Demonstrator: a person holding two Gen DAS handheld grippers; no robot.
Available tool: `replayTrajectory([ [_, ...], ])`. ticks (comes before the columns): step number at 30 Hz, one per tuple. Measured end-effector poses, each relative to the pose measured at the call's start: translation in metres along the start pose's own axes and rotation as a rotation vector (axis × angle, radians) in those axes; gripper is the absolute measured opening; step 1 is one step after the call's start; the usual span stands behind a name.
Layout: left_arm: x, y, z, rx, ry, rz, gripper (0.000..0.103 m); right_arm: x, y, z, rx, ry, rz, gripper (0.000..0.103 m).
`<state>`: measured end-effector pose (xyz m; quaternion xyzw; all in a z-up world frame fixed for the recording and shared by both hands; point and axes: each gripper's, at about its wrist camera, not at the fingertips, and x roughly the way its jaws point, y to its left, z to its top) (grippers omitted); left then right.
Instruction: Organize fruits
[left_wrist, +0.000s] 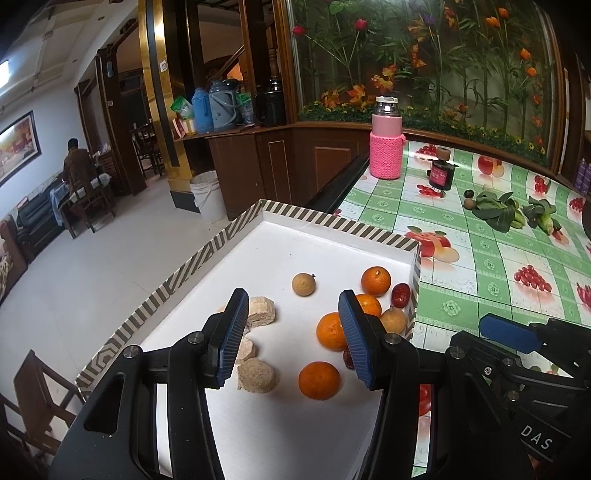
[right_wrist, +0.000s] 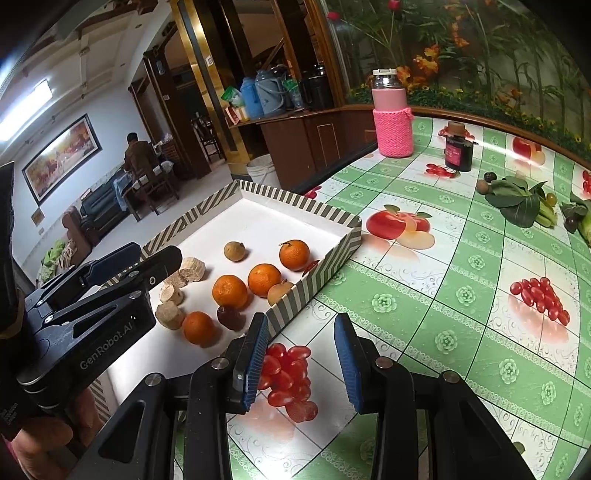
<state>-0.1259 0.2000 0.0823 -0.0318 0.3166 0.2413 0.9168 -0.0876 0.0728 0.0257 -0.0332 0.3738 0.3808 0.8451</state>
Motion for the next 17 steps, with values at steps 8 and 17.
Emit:
replayTrajectory([
  [8,0.000,0.001,0.001,0.001,-0.002,-0.002,0.051,0.002,0.002,0.000,-0.004,0.004,0.001,0.036],
  [17,-0.004,-0.007,0.001,0.012,0.001,-0.028,0.051,-0.010,-0.011,-0.003,0.017,-0.013,-0.015,0.036],
])
